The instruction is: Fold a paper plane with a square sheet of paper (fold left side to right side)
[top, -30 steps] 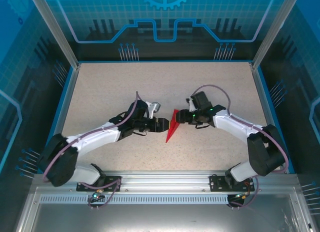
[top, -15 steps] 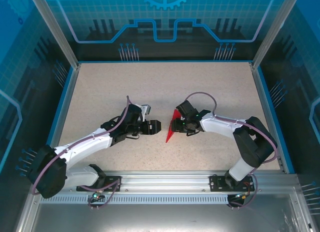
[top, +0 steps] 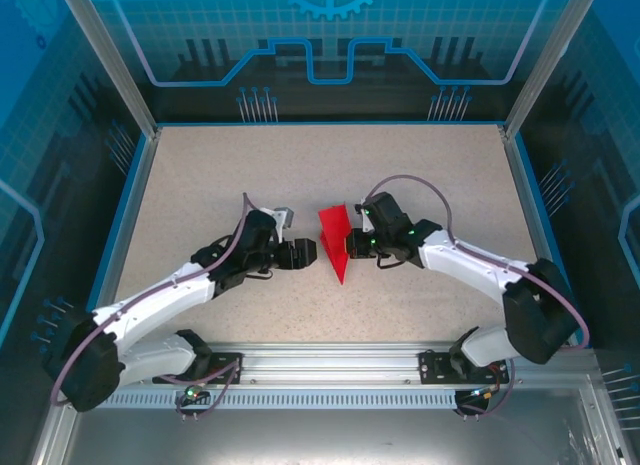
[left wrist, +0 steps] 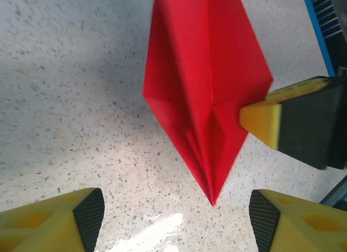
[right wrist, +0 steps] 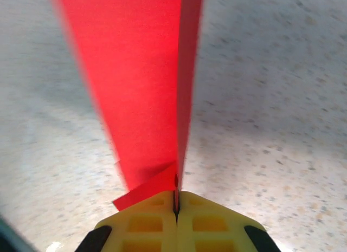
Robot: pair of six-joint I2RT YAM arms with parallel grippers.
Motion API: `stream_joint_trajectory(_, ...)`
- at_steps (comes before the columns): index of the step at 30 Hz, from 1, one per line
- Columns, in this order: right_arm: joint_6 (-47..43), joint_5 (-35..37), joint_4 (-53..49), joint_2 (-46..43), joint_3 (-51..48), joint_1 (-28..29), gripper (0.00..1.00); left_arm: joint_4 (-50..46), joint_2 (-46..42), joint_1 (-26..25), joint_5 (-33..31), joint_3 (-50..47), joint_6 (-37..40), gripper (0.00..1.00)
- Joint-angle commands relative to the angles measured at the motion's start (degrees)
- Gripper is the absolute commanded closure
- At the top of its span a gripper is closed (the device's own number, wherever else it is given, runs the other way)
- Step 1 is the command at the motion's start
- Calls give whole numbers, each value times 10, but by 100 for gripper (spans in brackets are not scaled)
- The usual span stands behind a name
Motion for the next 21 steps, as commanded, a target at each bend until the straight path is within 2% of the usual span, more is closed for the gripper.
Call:
stream_joint_trajectory(1,-15,-93,40,-21,-44,-15,100,-28,-44,3,-42,-16,15,23)
stream_joint_trajectory(5,-1,-163,120,21,-118,-47,100,-31,-76,5,-48,-30,18,18)
stream_joint_trajectory(8,-7,-169,138,53,-149,-74,100,-36,-80,6,-45,-31,17,18)
stream_joint_trajectory(12,-15,-163,141,49,-172,-109,99,-36,-79,6,-41,-31,14,17)
stream_joint_trajectory(15,-34,-167,114,48,-170,-124,93,-34,-76,5,-39,-29,14,17)
stream_joint_trajectory(21,-56,-123,37,3,-150,-125,73,-31,-70,6,-33,-27,13,16)
